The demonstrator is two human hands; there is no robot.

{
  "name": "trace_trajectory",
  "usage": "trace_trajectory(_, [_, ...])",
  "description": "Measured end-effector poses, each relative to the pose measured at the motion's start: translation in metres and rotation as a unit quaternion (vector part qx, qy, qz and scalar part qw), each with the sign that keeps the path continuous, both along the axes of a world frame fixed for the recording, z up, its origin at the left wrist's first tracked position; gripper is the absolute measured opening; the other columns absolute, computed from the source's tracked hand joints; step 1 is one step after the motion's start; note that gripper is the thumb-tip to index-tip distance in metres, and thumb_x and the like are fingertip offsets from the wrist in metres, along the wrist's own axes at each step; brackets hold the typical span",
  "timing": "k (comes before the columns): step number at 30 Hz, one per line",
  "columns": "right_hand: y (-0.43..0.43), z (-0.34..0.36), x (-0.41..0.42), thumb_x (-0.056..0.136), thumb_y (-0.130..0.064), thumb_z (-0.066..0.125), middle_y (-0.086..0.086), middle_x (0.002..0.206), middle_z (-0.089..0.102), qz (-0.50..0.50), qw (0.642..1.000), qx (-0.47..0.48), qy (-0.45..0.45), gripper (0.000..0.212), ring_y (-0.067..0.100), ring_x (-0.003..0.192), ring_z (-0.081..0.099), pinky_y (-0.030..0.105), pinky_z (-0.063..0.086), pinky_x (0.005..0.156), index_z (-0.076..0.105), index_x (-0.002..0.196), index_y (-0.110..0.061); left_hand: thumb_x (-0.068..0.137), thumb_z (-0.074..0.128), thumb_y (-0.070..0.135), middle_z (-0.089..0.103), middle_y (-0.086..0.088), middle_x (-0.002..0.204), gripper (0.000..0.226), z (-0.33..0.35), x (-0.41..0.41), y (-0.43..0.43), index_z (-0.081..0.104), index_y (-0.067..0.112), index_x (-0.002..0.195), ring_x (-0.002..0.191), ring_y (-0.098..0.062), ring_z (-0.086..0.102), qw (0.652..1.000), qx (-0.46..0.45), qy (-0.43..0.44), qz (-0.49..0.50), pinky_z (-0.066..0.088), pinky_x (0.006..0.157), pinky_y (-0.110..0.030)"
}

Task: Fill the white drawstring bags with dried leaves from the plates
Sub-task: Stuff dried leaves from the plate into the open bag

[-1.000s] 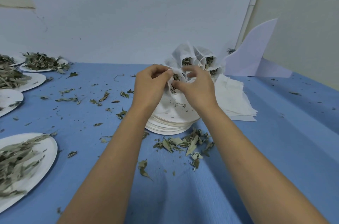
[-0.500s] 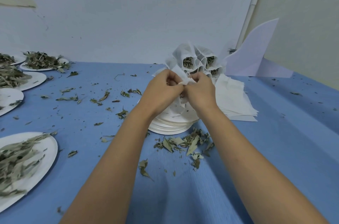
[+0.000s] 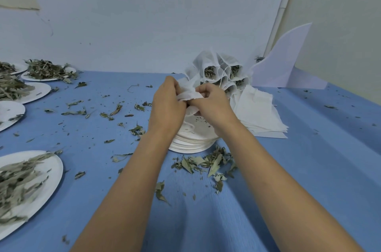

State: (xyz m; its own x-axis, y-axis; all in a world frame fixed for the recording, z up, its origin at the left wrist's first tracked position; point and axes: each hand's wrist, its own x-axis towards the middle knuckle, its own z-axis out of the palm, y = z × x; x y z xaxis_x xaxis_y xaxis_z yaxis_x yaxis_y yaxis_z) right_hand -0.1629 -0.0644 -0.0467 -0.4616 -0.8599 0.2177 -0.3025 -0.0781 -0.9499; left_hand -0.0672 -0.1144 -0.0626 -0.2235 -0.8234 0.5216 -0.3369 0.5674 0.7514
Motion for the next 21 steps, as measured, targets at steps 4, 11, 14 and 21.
trace_trajectory(4, [-0.001, 0.000, 0.000, 0.084, -0.012, 0.063, 0.003, 0.086, 0.064, -0.031, 0.999, -0.021, 0.018, 0.011, 0.020, 0.082, 0.065, 0.041, 0.056, 0.080, 0.060, 0.094, -0.011, 0.083, 0.061, 0.007, 0.055, 0.002, 0.087, 0.018, 0.008, -0.001, 0.002, 0.047, 0.017, 0.088, 0.072, -0.011, 0.052, 0.997, 0.029, 0.071, -0.001, 0.040, 0.054, -0.011])
trace_trajectory(11, [-0.011, 0.026, -0.019, 0.090, -0.009, 0.058, -0.014, 0.088, 0.059, -0.103, 0.979, -0.170, 0.042, 0.012, -0.018, 0.070, 0.053, 0.003, 0.041, 0.062, 0.057, 0.095, -0.019, 0.088, 0.059, 0.010, 0.060, 0.006, 0.099, 0.016, 0.045, -0.026, -0.002, 0.053, 0.022, 0.096, 0.077, 0.001, 0.059, 0.985, 0.006, 0.155, -0.078, 0.043, 0.060, -0.005])
trace_trajectory(14, [-0.030, 0.048, -0.037, 0.090, -0.009, 0.059, -0.014, 0.085, 0.059, -0.131, 0.968, -0.211, 0.029, 0.009, -0.019, 0.066, 0.053, 0.002, 0.040, 0.059, 0.056, 0.093, -0.017, 0.088, 0.056, 0.004, 0.061, -0.001, 0.106, 0.018, 0.069, -0.053, -0.018, 0.054, 0.019, 0.097, 0.085, -0.003, 0.060, 0.985, -0.027, 0.146, -0.087, 0.044, 0.067, -0.004])
trace_trajectory(21, [-0.085, 0.065, -0.096, 0.092, -0.016, 0.057, -0.018, 0.084, 0.056, -0.179, 0.969, -0.173, -0.011, 0.005, -0.010, 0.071, 0.054, 0.003, 0.040, 0.061, 0.054, 0.094, -0.020, 0.086, 0.050, -0.003, 0.058, -0.004, 0.100, 0.019, 0.089, -0.121, -0.074, 0.056, 0.015, 0.090, 0.085, -0.014, 0.056, 0.990, -0.057, 0.120, -0.051, 0.042, 0.067, -0.008])
